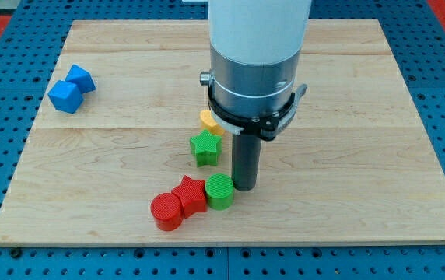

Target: Move the green circle diagonally top right to the red star

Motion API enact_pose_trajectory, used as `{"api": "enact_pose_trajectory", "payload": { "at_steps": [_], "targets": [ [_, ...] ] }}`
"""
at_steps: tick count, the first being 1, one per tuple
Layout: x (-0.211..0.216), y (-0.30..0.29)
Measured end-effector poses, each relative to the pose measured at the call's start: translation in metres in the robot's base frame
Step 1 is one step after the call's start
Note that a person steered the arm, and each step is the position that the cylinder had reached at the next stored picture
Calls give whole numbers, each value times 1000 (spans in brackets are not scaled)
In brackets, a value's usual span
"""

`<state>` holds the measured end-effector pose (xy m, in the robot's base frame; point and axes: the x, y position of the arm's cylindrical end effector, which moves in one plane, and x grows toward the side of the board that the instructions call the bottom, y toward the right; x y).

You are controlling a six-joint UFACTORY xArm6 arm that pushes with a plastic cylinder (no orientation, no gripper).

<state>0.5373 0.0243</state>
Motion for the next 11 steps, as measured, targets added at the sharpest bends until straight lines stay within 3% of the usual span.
{"api": "enact_pose_trajectory", "payload": {
  "at_steps": [1, 2, 8, 11],
  "targets": [
    [-1, 37],
    [37, 57],
    [46, 32],
    [28, -31]
  ]
}}
